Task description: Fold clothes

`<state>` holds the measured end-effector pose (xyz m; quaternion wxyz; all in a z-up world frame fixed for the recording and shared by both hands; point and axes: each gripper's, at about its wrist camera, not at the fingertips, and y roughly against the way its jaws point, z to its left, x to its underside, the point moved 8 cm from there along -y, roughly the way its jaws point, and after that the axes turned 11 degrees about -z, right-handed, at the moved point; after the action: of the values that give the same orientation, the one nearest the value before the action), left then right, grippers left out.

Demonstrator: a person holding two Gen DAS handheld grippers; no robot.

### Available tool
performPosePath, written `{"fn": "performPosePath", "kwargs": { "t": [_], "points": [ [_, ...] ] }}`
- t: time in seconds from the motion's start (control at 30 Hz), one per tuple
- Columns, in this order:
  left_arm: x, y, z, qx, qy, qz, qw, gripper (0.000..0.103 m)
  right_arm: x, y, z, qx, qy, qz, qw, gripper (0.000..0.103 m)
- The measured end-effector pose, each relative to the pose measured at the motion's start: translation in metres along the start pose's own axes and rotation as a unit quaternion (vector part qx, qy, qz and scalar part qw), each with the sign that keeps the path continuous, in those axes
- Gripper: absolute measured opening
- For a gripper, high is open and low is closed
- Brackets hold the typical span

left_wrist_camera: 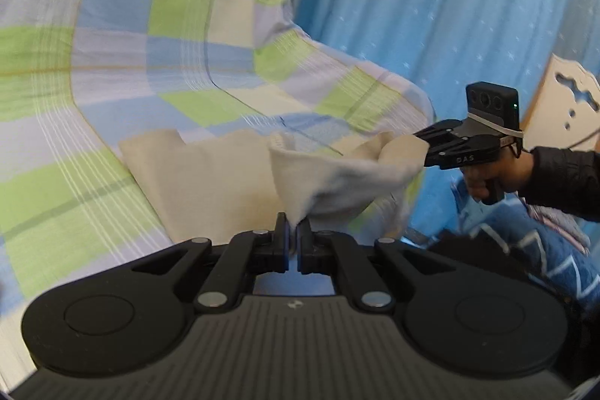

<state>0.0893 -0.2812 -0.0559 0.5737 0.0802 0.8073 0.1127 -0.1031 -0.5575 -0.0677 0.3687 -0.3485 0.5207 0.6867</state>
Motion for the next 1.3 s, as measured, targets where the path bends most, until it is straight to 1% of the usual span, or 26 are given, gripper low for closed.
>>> {"fn": "performPosePath", "kwargs": {
  "t": [0.1,0.17,0.27,0.3,0.33,0.37,0.43,0.5,0.53,0.6,0.73,0.77,0.8,0.83,0.9,0.93,1.0,1.03,1.07,1.1,1.13,1.2,1.23,1.27,1.3],
  "points": [
    [-0.02,-0.027,0.036,-0.023,0.032,0.002,0.9992,0.001,-0.028,-0.021,-0.027,0.002,-0.028,0.007,1.0,0.005],
    [-0.023,-0.05,0.063,-0.033,0.05,0.012,0.9981,0.001,-0.044,-0.037,-0.048,0.004,-0.049,0.018,0.999,0.005],
    [-0.01,-0.078,0.099,-0.062,0.071,0.045,0.9946,0.002,-0.039,-0.068,-0.082,0.017,-0.095,0.045,0.994,0.005],
    [-0.006,-0.083,0.107,-0.073,0.072,0.056,0.9931,0.003,-0.036,-0.075,-0.09,0.021,-0.11,0.049,0.992,0.008],
    [-0.001,-0.087,0.114,-0.085,0.073,0.067,0.9914,0.004,-0.031,-0.08,-0.097,0.022,-0.126,0.05,0.99,0.015],
    [0.0,-0.088,0.119,-0.088,0.078,0.069,0.9907,0.005,-0.028,-0.083,-0.102,0.022,-0.14,0.047,0.989,0.017],
    [-0.002,-0.085,0.121,-0.08,0.083,0.059,0.9916,0.006,-0.027,-0.083,-0.106,0.013,-0.163,0.03,0.986,0.025],
    [-0.008,-0.082,0.122,-0.07,0.093,0.045,0.9922,0.007,-0.026,-0.079,-0.109,-0.002,-0.185,0.008,0.983,0.028],
    [-0.01,-0.084,0.124,-0.069,0.099,0.042,0.9918,0.011,-0.025,-0.078,-0.111,-0.003,-0.194,0.0,0.981,0.029],
    [-0.014,-0.089,0.128,-0.069,0.111,0.038,0.9907,0.013,-0.024,-0.079,-0.116,-0.004,-0.213,-0.014,0.977,0.031],
    [-0.015,-0.102,0.139,-0.076,0.131,0.042,0.9876,0.013,-0.022,-0.089,-0.127,0.005,-0.241,-0.023,0.97,0.029],
    [-0.015,-0.103,0.14,-0.078,0.128,0.043,0.9877,0.013,-0.022,-0.091,-0.128,0.007,-0.247,-0.025,0.969,0.028],
    [-0.015,-0.104,0.139,-0.078,0.122,0.042,0.9885,0.012,-0.022,-0.093,-0.129,0.009,-0.252,-0.028,0.967,0.018],
    [-0.015,-0.104,0.137,-0.079,0.107,0.04,0.9902,0.007,-0.023,-0.094,-0.13,0.011,-0.253,-0.031,0.967,0.01],
    [-0.016,-0.103,0.129,-0.086,0.058,0.035,0.994,0.005,-0.025,-0.093,-0.131,0.019,-0.244,-0.037,0.969,0.005],
    [-0.019,-0.1,0.123,-0.083,0.04,0.025,0.9954,0.004,-0.027,-0.09,-0.129,0.024,-0.234,-0.044,0.971,0.004],
    [-0.027,-0.092,0.113,-0.071,0.012,-0.004,0.9974,0.004,-0.033,-0.079,-0.126,0.031,-0.218,-0.065,0.973,0.004],
    [-0.032,-0.09,0.111,-0.07,0.006,-0.014,0.9974,0.004,-0.036,-0.074,-0.125,0.035,-0.211,-0.077,0.974,0.004],
    [-0.033,-0.091,0.112,-0.073,0.007,-0.016,0.9972,0.004,-0.038,-0.071,-0.125,0.041,-0.207,-0.082,0.974,0.004],
    [-0.033,-0.095,0.117,-0.076,0.013,-0.009,0.9969,0.004,-0.037,-0.073,-0.127,0.047,-0.204,-0.078,0.975,0.004],
    [-0.029,-0.101,0.122,-0.081,0.018,0.006,0.9965,0.004,-0.033,-0.078,-0.13,0.053,-0.202,-0.066,0.976,0.004],
    [-0.017,-0.116,0.134,-0.095,0.023,0.047,0.9941,0.006,-0.026,-0.088,-0.136,0.063,-0.202,-0.042,0.976,0.006],
    [-0.014,-0.119,0.137,-0.101,0.025,0.055,0.993,0.01,-0.021,-0.093,-0.14,0.071,-0.207,-0.032,0.975,0.011],
    [-0.012,-0.121,0.14,-0.106,0.026,0.06,0.9922,0.011,-0.02,-0.094,-0.144,0.079,-0.211,-0.033,0.974,0.016],
    [-0.013,-0.12,0.141,-0.106,0.031,0.056,0.9923,0.013,-0.021,-0.093,-0.146,0.086,-0.213,-0.041,0.972,0.019]
  ]
}}
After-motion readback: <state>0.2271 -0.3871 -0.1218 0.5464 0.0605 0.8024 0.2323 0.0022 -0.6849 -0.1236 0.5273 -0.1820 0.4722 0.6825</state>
